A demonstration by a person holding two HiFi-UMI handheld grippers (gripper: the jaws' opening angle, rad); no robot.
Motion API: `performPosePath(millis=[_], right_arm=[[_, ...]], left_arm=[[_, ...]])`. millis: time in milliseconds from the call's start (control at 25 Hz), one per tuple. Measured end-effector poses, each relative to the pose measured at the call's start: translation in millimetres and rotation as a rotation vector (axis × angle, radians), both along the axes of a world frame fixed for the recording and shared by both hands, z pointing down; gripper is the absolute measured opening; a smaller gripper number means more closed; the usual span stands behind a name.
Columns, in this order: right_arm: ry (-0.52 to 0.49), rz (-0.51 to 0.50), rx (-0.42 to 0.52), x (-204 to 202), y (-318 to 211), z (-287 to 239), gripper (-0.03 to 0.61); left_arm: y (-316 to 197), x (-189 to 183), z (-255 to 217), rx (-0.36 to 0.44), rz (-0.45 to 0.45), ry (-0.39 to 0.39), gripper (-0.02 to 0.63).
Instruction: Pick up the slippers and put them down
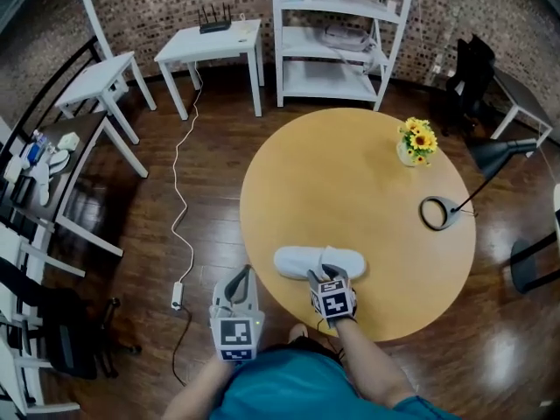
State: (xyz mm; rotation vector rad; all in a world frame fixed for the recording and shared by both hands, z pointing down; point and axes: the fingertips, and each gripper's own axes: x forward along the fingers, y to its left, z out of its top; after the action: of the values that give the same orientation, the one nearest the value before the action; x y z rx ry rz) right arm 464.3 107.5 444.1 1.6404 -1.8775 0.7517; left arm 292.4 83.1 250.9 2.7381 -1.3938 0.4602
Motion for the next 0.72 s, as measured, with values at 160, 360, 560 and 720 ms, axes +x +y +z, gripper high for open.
performPosePath(millis=[160, 360, 560, 720], right_arm=[[-0.001, -0.033, -0.027, -3, -8, 17, 0.158], [-0.014, -0.056, -0.022, -11, -8, 10, 0.032], [-0.008, -0.041, 0.037, -17, -11, -12, 0.025], [0.008, -0.045, 0.088, -32, -13, -37, 0.025]], left_arm=[[-1, -5, 6, -0.010, -0.026, -0.014, 0.005], [-2, -12, 0, 0.004, -0.038, -0.015, 0.005], [-3, -21, 0, 0.003, -0.040, -0.011, 0.005], [-5, -30, -1, 0.001, -0.030, 0.000, 0.005]])
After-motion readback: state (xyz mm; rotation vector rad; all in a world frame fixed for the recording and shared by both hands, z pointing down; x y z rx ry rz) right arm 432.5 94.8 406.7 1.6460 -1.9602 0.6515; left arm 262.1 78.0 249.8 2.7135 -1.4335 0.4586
